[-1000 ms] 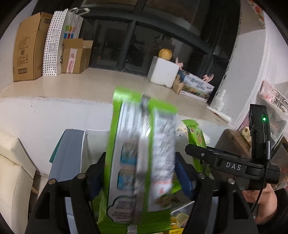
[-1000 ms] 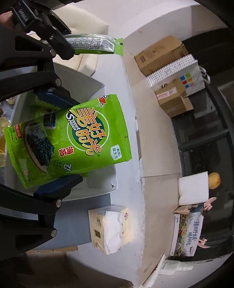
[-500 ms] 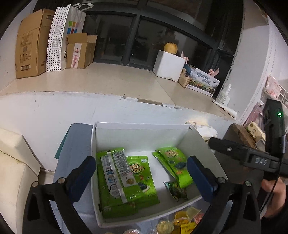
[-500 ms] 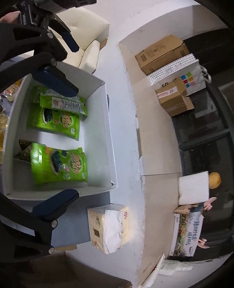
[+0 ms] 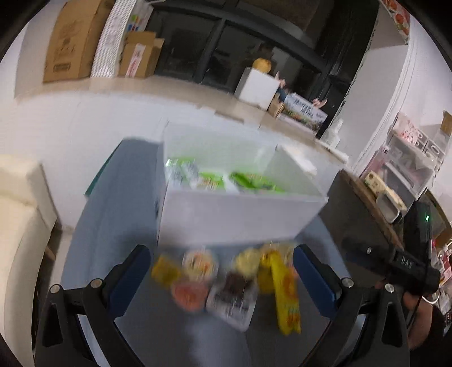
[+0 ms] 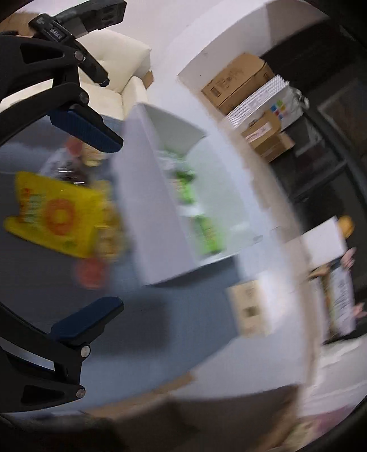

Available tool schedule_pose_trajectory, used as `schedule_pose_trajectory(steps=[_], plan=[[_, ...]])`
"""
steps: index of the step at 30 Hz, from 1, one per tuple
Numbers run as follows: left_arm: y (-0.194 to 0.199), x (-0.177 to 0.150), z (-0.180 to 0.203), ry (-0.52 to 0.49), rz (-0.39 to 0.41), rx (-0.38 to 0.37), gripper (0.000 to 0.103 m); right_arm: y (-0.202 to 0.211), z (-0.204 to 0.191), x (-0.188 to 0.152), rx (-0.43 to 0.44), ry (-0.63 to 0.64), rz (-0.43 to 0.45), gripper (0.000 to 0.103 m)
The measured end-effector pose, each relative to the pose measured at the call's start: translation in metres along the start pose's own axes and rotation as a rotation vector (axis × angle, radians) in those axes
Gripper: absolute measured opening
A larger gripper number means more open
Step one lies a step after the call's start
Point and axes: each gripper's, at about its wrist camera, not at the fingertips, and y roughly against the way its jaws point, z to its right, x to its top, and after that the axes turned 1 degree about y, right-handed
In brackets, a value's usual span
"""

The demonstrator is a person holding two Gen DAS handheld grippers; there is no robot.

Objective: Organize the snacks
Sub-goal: 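Grasp the yellow sunflower-seed bag with the right gripper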

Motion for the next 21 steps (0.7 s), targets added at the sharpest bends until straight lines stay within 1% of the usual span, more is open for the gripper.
schedule_pose_trajectory(steps=[2,4,6,10,14,15,17,18,20,21], plan=[[0.001,-0.014,-0.003,0.009,-0.023,-0.01,0.103,-0.012,0.003,-0.024,0.001,-0.037,-0.051,0.103],[0.003,-0.023,-0.005,0.006,-0.034,-0.012,0.103,-0.025,-0.001,-0.039,-0.015,-0.027,-0.1,0.103],[0.005,-0.029,-0.007,0.005,-0.033,-0.001,0.103,-0.034,-0.007,-0.046,-0.027,-0.014,-0.122,0.103],[0.006,-0.039,-0.014,0.021,-0.049,-0.011,0.103,-0.059,-0.027,-0.056,-0.061,0.049,-0.167,0.103],[0.007,-0.045,-0.021,0.027,-0.059,-0.013,0.103,-0.09,-0.032,-0.065,-0.11,0.067,-0.258,0.103],[0.007,-0.046,-0.022,0.03,-0.061,-0.019,0.103,-0.09,-0.036,-0.065,-0.128,0.097,-0.236,0.103],[0.006,-0.046,-0.025,0.039,-0.061,-0.015,0.103,-0.095,-0.039,-0.066,-0.156,0.116,-0.245,0.103],[0.005,-0.046,-0.026,0.044,-0.062,-0.014,0.103,-0.095,-0.041,-0.067,-0.157,0.133,-0.229,0.103],[0.003,-0.047,-0.028,0.05,-0.067,-0.017,0.103,-0.094,-0.043,-0.07,-0.176,0.162,-0.22,0.089],[0.003,-0.048,-0.027,0.051,-0.068,-0.017,0.103,-0.093,-0.043,-0.07,-0.178,0.16,-0.215,0.087]])
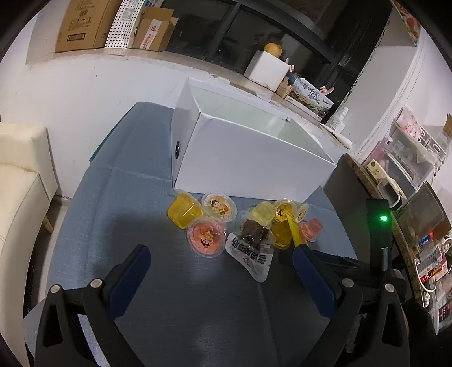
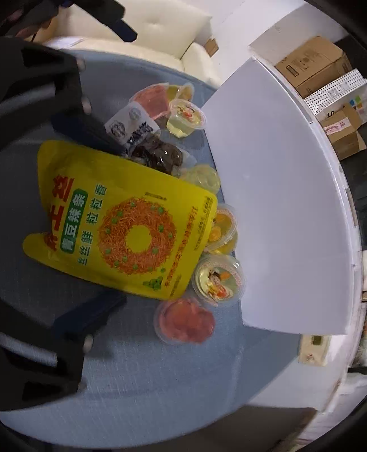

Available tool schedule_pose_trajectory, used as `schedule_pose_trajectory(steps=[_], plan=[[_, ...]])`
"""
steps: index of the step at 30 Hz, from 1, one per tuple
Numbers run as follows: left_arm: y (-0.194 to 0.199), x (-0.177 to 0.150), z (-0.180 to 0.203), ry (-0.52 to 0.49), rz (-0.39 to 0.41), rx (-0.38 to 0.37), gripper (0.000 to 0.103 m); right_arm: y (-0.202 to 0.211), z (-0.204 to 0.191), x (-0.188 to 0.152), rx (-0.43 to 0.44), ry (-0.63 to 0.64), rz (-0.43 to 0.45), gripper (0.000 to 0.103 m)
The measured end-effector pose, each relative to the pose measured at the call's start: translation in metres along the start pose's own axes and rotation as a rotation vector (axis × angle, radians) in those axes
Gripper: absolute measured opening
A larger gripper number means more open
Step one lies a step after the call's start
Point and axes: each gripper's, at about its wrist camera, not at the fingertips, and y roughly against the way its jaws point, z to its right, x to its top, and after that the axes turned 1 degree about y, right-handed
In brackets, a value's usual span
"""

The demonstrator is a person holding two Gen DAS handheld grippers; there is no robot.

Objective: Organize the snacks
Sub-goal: 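Grasp the yellow sunflower-seed bag with the right gripper, then grasp the clear snack packet with the left gripper while the right holds the yellow bag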

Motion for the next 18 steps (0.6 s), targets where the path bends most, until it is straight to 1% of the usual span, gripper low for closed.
schedule_pose_trajectory(steps=[1,2,3,4,7,8,10,12,15,18], plan=[[-0.001,-0.001,0.001,-0.003,-0.005,-0.002,0.103,0.002,0.002,-0.001,0.008,-0.01,0.008,0.073],[-0.003,-0.001,0.002,-0.007,-0.011,-0.002,0.103,0.003,0.003,-0.001,0.006,-0.008,0.011,0.042],[-0.005,-0.001,0.003,-0.01,-0.015,0.0,0.103,0.004,0.007,-0.002,0.003,-0.007,0.012,0.036],[-0.006,-0.002,0.005,-0.015,-0.019,-0.002,0.103,0.005,0.012,-0.003,0.025,-0.022,0.013,0.027],[-0.012,-0.004,0.01,-0.03,-0.034,-0.002,0.103,0.011,0.02,-0.006,0.076,-0.036,0.015,0.025],[-0.014,-0.005,0.013,-0.041,-0.042,-0.003,0.103,0.015,0.023,-0.008,0.114,-0.044,0.021,0.025],[-0.02,-0.007,0.021,-0.069,-0.057,-0.005,0.103,0.026,0.027,-0.009,0.152,-0.036,0.047,0.025],[-0.029,-0.01,0.033,-0.119,-0.086,-0.025,0.103,0.04,0.028,-0.01,0.17,-0.025,0.074,0.025],[-0.047,-0.013,0.052,-0.2,-0.13,-0.029,0.103,0.059,0.037,-0.011,0.183,-0.017,0.121,0.025],[-0.068,-0.014,0.072,-0.284,-0.164,-0.022,0.103,0.074,0.054,-0.012,0.199,-0.04,0.156,0.025]])
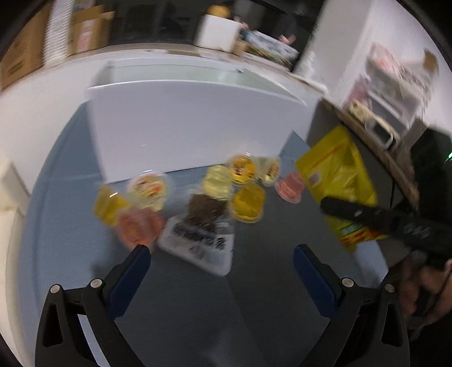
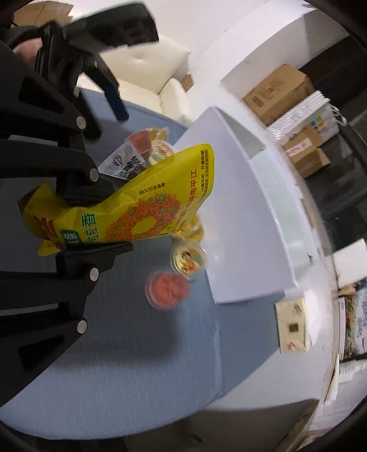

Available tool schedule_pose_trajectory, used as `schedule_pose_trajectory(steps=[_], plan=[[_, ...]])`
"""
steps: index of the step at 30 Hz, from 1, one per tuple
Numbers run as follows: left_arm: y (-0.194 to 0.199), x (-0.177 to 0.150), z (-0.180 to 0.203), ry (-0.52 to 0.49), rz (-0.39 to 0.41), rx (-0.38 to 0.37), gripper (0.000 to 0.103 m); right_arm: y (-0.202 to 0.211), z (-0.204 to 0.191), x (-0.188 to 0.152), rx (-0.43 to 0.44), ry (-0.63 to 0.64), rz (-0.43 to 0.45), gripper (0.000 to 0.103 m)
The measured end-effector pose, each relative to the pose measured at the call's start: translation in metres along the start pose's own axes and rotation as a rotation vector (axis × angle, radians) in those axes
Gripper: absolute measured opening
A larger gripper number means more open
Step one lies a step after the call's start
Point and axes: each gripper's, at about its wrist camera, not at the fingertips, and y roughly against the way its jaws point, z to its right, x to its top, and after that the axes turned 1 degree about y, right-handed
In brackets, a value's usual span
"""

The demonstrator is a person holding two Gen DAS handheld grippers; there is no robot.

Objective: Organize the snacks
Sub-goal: 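Grasp the clear snack packet with the left gripper while the right holds the yellow bag, then lower the yellow bag and clear packet into the white box, open both grippers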

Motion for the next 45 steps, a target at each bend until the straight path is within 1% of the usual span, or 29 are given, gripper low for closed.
schedule_pose_trajectory(steps=[2,3,5,7,11,14,15,16,17,19,20,21,22,23,28,31,34,37,40,42,45], plan=[[-0.012,0.005,0.009,-0.043,-0.021,0.012,0.103,0.006,0.006,0.0,-0.007,-0.009,0.024,0.025],[-0.02,0.009,0.013,-0.072,-0.035,-0.001,0.103,0.01,0.01,0.001,-0.006,-0.014,0.032,0.025],[-0.031,0.016,0.016,-0.095,-0.054,-0.017,0.103,0.013,0.017,0.0,-0.002,-0.03,0.039,0.025],[-0.045,0.021,0.015,-0.102,-0.091,-0.03,0.103,0.011,0.019,-0.001,0.005,-0.042,0.043,0.025],[-0.06,0.029,0.013,-0.153,-0.113,0.009,0.102,0.013,0.024,-0.001,0.019,-0.053,0.051,0.025],[-0.066,0.032,0.005,-0.158,-0.109,0.061,0.1,0.016,0.028,-0.001,0.029,-0.055,0.052,0.025],[-0.068,0.033,0.0,-0.14,-0.111,0.068,0.095,0.015,0.028,-0.001,0.033,-0.054,0.052,0.025],[-0.066,0.033,-0.004,-0.134,-0.101,0.073,0.084,0.014,0.027,-0.001,0.036,-0.053,0.049,0.025],[-0.063,0.035,-0.008,-0.127,-0.089,0.094,0.076,0.013,0.027,-0.002,0.039,-0.05,0.044,0.025],[-0.059,0.038,-0.014,-0.113,-0.092,0.103,0.045,0.012,0.027,-0.002,0.042,-0.049,0.04,0.025],[-0.056,0.039,-0.019,-0.094,-0.092,0.094,0.042,0.011,0.026,-0.002,0.043,-0.047,0.038,0.025],[-0.053,0.04,-0.025,-0.065,-0.089,0.066,0.038,0.01,0.026,-0.002,0.043,-0.047,0.037,0.025],[-0.049,0.041,-0.028,-0.047,-0.079,0.048,0.025,0.01,0.025,-0.002,0.046,-0.046,0.035,0.025],[-0.045,0.041,-0.032,-0.041,-0.074,0.049,0.021,0.009,0.023,-0.002,0.048,-0.041,0.034,0.025],[-0.031,0.037,-0.031,-0.047,-0.045,0.032,0.021,0.01,0.017,-0.003,0.049,-0.021,0.034,0.025],[-0.016,0.032,-0.025,-0.041,-0.013,0.012,0.021,0.011,0.015,-0.003,0.05,-0.017,0.039,0.025],[0.002,0.033,-0.019,-0.049,0.018,0.008,0.021,0.012,0.013,-0.002,0.054,-0.011,0.043,0.025],[0.019,0.043,-0.007,-0.06,0.063,0.006,0.021,0.013,0.009,0.002,0.069,0.002,0.049,0.025],[0.042,0.061,-0.003,-0.067,0.122,0.003,0.021,0.017,0.001,0.014,0.085,0.024,0.072,0.025],[0.053,0.076,-0.001,-0.064,0.172,0.002,0.021,0.023,-0.006,0.031,0.101,0.052,0.104,0.025],[0.063,0.104,-0.004,-0.068,0.225,0.011,0.021,0.03,-0.016,0.064,0.116,0.093,0.155,0.025]])
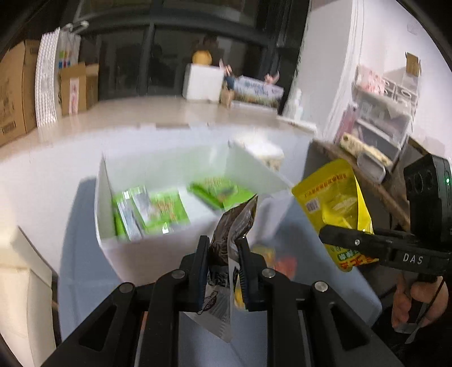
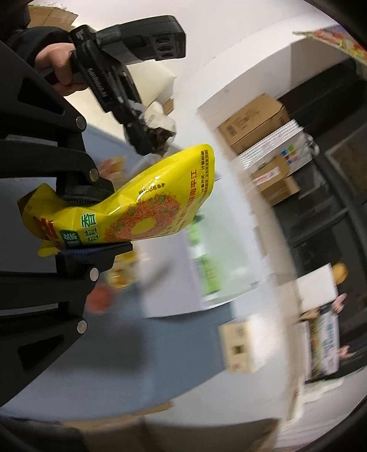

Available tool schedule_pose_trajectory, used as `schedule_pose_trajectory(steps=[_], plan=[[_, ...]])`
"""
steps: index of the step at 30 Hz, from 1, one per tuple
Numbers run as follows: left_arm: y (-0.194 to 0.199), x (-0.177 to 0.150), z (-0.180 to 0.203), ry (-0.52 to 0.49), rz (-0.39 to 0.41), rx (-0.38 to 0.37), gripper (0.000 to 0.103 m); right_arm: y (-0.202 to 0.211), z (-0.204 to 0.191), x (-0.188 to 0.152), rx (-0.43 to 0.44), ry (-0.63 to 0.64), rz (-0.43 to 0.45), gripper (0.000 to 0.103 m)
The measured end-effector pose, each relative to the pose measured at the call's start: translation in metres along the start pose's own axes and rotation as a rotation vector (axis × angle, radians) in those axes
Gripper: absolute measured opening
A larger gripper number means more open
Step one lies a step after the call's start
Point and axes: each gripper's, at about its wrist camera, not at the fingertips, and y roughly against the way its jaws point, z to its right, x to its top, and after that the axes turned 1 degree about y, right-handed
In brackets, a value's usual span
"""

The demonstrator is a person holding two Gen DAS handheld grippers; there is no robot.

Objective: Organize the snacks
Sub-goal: 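Lower the yellow bag and clear packet into the white box, open both grippers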

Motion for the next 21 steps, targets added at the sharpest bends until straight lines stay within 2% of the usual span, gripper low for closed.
schedule_pose_trajectory(steps=[5,11,13,14,15,16,17,21], plan=[[-0.017,0.047,-0.018,0.021,0.046,0.007,0.021,-0.021,-0.01,0.062,-0.005,0.084,0.037,0.025],[-0.063,0.076,-0.045,0.051,0.011,0.031,0.021,-0.083,-0.002,0.117,-0.032,0.04,-0.037,0.026],[-0.075,0.079,-0.055,0.071,-0.006,0.067,0.025,-0.1,0.002,0.125,-0.031,0.021,-0.061,0.03],[-0.08,0.079,-0.059,0.079,-0.018,0.09,0.031,-0.11,0.004,0.127,-0.03,0.018,-0.08,0.037],[-0.085,0.078,-0.063,0.085,-0.031,0.098,0.059,-0.114,0.006,0.127,-0.039,0.016,-0.085,0.045],[-0.087,0.077,-0.065,0.09,-0.036,0.111,0.097,-0.12,0.007,0.128,-0.056,0.012,-0.085,0.079],[-0.089,0.076,-0.066,0.091,-0.041,0.13,0.103,-0.126,0.009,0.128,-0.078,0.006,-0.089,0.097],[-0.086,0.068,-0.071,0.099,-0.034,0.12,0.103,-0.128,0.012,0.124,-0.089,0.01,-0.111,0.098]])
